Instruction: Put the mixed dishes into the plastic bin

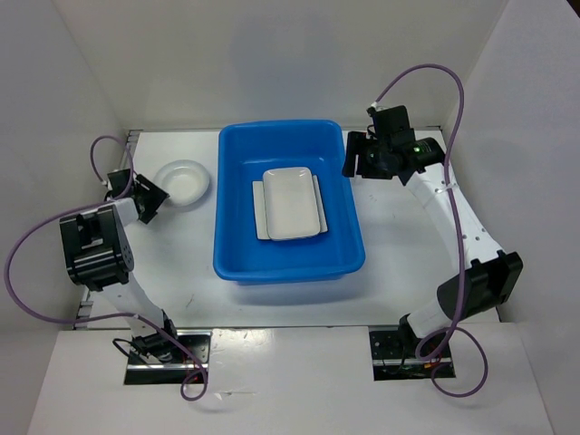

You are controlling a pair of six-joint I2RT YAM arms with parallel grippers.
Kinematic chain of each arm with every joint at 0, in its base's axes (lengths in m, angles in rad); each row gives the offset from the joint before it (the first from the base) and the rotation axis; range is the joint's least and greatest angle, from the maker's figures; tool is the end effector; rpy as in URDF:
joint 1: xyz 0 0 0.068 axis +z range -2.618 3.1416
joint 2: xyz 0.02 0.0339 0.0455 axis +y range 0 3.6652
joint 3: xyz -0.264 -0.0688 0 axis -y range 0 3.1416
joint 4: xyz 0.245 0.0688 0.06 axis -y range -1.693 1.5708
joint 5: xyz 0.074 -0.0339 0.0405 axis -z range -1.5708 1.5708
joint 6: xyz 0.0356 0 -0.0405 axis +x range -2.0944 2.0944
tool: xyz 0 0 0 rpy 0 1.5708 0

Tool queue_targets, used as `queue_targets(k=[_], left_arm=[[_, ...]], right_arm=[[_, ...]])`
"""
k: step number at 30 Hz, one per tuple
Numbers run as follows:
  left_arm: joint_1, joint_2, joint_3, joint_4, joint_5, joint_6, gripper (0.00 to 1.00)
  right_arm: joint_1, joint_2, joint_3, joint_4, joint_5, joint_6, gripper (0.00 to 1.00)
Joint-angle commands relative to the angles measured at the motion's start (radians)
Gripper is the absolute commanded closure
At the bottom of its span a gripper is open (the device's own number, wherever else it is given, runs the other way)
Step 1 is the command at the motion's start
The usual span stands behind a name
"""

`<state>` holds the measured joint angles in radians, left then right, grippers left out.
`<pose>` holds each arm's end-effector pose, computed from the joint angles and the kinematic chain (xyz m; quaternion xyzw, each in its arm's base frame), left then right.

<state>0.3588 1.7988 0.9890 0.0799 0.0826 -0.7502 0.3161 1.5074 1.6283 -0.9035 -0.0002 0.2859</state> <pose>0.3509 0.1285 0.1616 -0.4659 0.7843 -0.1163 0.3927 0.3013 0.0985 0.3888 -0.0140 0.9232 0.1139 0.3667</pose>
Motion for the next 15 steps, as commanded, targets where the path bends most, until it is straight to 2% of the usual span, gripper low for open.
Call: queue_targets(k=[1, 4, 5, 10, 15], left_arm=[[0.002, 0.034, -0.029, 0.107, 0.066, -0.077, 0.28], [0.002, 0.062, -0.018, 0.107, 0.077, -0.086, 0.35], [0.002, 0.071, -0.006, 0.107, 0.077, -0.086, 0.43], [0.002, 0.093, -0.006, 0.126, 0.086, -0.147, 0.59], [0.002, 0.042, -0.049, 0.147, 0.016, -0.189, 0.66]], right_arm=[[-0.002, 0.010, -0.001, 0.002, 0.003, -0.014, 0.27], [-0.002, 0.010, -0.010, 0.002, 0.003, -0.014, 0.27], [-0.002, 0.010, -0.010, 0.002, 0.012, -0.014, 0.27], [-0.021, 0.019, -0.010, -0.008, 0.012, -0.014, 0.27], [-0.032, 0.030, -0.010, -0.008, 0.012, -0.014, 0.27]])
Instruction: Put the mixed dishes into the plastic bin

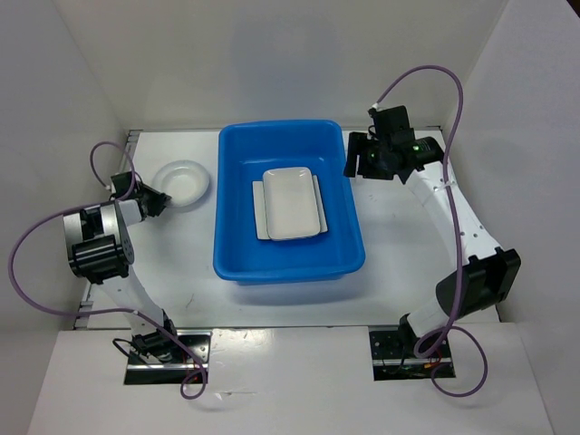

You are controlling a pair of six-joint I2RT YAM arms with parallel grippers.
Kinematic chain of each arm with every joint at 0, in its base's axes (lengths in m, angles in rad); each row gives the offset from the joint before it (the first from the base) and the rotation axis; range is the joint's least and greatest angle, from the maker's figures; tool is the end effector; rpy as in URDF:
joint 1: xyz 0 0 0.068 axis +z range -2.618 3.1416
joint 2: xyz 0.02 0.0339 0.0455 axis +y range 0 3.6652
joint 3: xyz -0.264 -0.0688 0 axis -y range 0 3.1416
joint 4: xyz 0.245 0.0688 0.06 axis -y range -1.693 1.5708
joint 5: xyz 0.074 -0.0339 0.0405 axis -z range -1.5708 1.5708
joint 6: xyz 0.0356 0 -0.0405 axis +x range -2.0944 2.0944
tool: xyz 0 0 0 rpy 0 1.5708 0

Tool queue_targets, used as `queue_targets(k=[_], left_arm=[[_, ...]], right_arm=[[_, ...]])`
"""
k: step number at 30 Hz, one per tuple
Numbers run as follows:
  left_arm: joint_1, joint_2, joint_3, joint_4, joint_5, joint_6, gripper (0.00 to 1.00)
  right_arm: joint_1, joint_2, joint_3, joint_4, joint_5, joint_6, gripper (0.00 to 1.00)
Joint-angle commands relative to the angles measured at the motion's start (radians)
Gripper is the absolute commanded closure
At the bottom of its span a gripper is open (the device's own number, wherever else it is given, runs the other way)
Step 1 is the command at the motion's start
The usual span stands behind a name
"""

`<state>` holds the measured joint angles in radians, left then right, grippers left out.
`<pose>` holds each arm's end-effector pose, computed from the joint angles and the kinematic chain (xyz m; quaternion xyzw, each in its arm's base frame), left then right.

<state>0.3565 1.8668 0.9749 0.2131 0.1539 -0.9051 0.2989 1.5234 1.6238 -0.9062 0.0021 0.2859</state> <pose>0.3604 0.1284 0.1445 -0.5037 0.7460 -0.1833 0.3952 0.3069 0.0945 0.3824 -0.0056 0.9277 0.1067 0.3577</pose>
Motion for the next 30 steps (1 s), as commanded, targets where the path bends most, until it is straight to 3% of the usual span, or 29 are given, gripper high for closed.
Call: queue_targets(k=[1, 5, 11, 15, 19, 20, 30], left_arm=[[0.004, -0.035, -0.035, 0.014, -0.056, -0.034, 0.68], [0.004, -0.084, -0.024, 0.002, -0.079, -0.034, 0.75], [0.004, -0.187, -0.005, -0.017, -0.106, -0.043, 0.75], [0.004, -0.201, 0.033, -0.037, -0.097, -0.043, 0.82], [0.004, -0.210, 0.042, -0.037, -0.086, -0.075, 0.93], [0.004, -0.210, 0.042, -0.037, -0.077, -0.075, 1.00], [0.004, -0.241, 0.269, -0.118, -0.057, -0.011, 1.00]], right_arm=[[-0.015, 0.014, -0.005, -0.005, 0.010, -0.014, 0.27], [-0.015, 0.035, 0.004, -0.005, 0.010, -0.014, 0.27], [-0.015, 0.054, 0.013, 0.006, 0.010, -0.014, 0.27], [-0.015, 0.063, 0.022, 0.006, 0.001, -0.014, 0.27], [-0.015, 0.073, 0.022, 0.006, -0.008, -0.024, 0.27], [-0.015, 0.083, 0.022, 0.006, -0.008, -0.024, 0.27], [-0.015, 0.083, 0.004, 0.015, -0.057, -0.024, 0.27]])
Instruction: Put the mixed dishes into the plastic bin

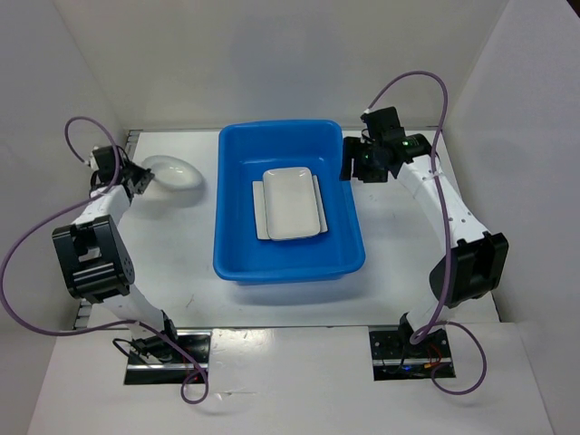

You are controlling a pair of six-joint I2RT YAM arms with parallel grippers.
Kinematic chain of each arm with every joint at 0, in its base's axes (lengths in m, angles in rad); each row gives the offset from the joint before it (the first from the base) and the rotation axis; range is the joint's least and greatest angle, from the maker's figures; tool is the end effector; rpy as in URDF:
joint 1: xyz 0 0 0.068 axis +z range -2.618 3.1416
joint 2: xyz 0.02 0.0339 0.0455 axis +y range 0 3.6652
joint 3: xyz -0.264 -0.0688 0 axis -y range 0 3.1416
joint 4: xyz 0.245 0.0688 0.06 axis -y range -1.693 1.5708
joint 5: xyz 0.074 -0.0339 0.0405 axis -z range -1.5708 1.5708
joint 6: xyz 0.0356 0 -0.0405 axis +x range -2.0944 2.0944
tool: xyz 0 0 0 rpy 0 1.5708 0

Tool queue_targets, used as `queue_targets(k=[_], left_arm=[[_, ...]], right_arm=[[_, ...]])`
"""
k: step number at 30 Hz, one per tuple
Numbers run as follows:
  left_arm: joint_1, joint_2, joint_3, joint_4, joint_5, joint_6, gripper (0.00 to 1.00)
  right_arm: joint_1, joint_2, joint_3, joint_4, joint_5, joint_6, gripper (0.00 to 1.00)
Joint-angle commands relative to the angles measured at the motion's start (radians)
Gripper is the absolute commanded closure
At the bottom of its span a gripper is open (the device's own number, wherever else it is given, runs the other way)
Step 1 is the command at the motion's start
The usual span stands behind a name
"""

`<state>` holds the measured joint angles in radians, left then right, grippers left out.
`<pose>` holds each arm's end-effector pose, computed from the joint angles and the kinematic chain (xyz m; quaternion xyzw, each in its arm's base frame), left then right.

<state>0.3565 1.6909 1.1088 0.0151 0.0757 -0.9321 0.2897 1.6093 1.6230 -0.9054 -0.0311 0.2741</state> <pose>0.3586 0.1307 0.2322 -0.5116 0.7113 -0.1683 0.4516 0.3285 0.0991 0.3554 -0.0125 0.9427 0.1067 0.3158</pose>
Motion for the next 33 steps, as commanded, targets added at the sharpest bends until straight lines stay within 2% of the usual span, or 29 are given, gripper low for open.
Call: queue_targets(k=[1, 3, 9, 13, 15, 19, 22, 24, 33], left_arm=[[0.004, -0.065, 0.160, 0.069, 0.051, 0.016, 1.00], [0.004, -0.065, 0.215, 0.069, 0.088, 0.016, 1.00], [0.004, -0.085, 0.378, 0.083, 0.324, -0.039, 1.00], [-0.069, -0.111, 0.413, 0.079, 0.436, -0.062, 1.00], [-0.145, -0.137, 0.413, 0.079, 0.479, -0.062, 1.00], [-0.330, -0.162, 0.335, 0.055, 0.489, -0.082, 1.00], [-0.470, -0.174, 0.283, 0.055, 0.432, -0.082, 1.00], [-0.519, -0.174, 0.260, 0.055, 0.421, -0.082, 1.00], [-0.594, -0.165, 0.103, 0.016, 0.366, -0.091, 1.00]], right_arm=[[-0.006, -0.003, 0.005, 0.014, -0.035, -0.012, 0.27], [-0.006, -0.003, -0.005, 0.014, -0.046, -0.012, 0.27], [-0.006, -0.012, -0.014, 0.023, -0.075, -0.012, 0.27], [-0.006, -0.022, -0.035, 0.033, -0.084, -0.012, 0.27], [-0.006, -0.031, -0.035, 0.042, -0.084, -0.012, 0.27], [-0.006, -0.040, -0.058, 0.062, -0.108, -0.012, 0.27], [-0.006, -0.051, -0.068, 0.072, -0.096, -0.003, 0.27], [-0.006, -0.063, -0.077, 0.072, -0.087, -0.003, 0.27], [-0.006, -0.101, -0.095, 0.072, -0.049, -0.003, 0.27]])
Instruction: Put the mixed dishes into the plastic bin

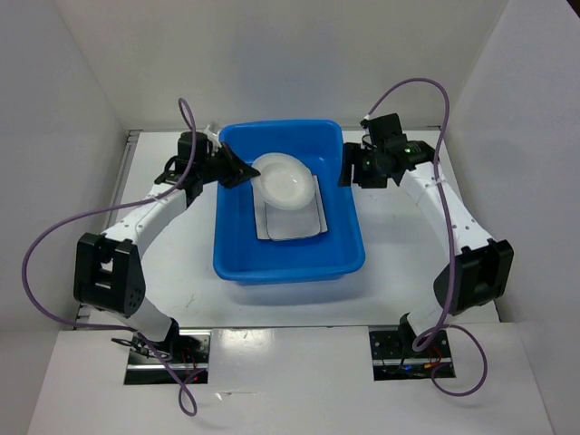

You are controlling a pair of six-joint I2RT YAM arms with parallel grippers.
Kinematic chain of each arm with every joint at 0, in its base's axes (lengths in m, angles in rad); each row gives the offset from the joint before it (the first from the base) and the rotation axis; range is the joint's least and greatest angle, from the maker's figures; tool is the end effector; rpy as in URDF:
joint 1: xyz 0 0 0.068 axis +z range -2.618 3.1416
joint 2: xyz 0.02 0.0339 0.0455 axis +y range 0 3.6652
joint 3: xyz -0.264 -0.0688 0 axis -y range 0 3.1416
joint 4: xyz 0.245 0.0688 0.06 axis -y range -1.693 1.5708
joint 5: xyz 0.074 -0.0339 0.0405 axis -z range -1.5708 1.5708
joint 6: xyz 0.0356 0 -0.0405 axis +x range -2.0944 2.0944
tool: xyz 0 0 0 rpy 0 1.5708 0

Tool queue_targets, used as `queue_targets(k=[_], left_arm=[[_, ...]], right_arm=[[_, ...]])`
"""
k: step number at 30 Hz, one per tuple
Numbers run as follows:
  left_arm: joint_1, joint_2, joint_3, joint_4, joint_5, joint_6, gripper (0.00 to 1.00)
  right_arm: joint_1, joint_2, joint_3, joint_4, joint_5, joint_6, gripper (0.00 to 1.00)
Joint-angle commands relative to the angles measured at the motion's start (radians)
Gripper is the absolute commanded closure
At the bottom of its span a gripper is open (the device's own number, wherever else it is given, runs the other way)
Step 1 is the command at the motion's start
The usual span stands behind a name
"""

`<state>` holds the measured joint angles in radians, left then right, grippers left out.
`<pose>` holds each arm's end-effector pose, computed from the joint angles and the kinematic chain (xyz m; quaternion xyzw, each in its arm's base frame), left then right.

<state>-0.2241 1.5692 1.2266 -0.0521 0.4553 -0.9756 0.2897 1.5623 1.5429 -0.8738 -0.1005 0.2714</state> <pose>0.3556 -0.0971 0.3110 -0.1810 0.8000 -0.4601 0.3401 0.3176 0.0984 0.3475 -0.0253 0.9418 0.1374 0.3058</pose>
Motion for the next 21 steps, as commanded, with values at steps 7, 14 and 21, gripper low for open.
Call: queue_targets(k=[7, 14, 21], left_arm=[[-0.047, 0.067, -0.053, 0.104, -0.014, -0.048, 1.00], [-0.077, 0.123, -0.076, 0.104, -0.060, -0.048, 1.00], [-0.077, 0.152, -0.116, 0.115, -0.092, -0.048, 1.00]], right_arm=[[-0.006, -0.074, -0.015, 0.041, 0.041, 0.009, 0.27], [-0.006, -0.094, -0.024, 0.032, 0.050, 0.009, 0.27], [-0.006, -0.105, -0.033, 0.032, 0.068, 0.009, 0.26]])
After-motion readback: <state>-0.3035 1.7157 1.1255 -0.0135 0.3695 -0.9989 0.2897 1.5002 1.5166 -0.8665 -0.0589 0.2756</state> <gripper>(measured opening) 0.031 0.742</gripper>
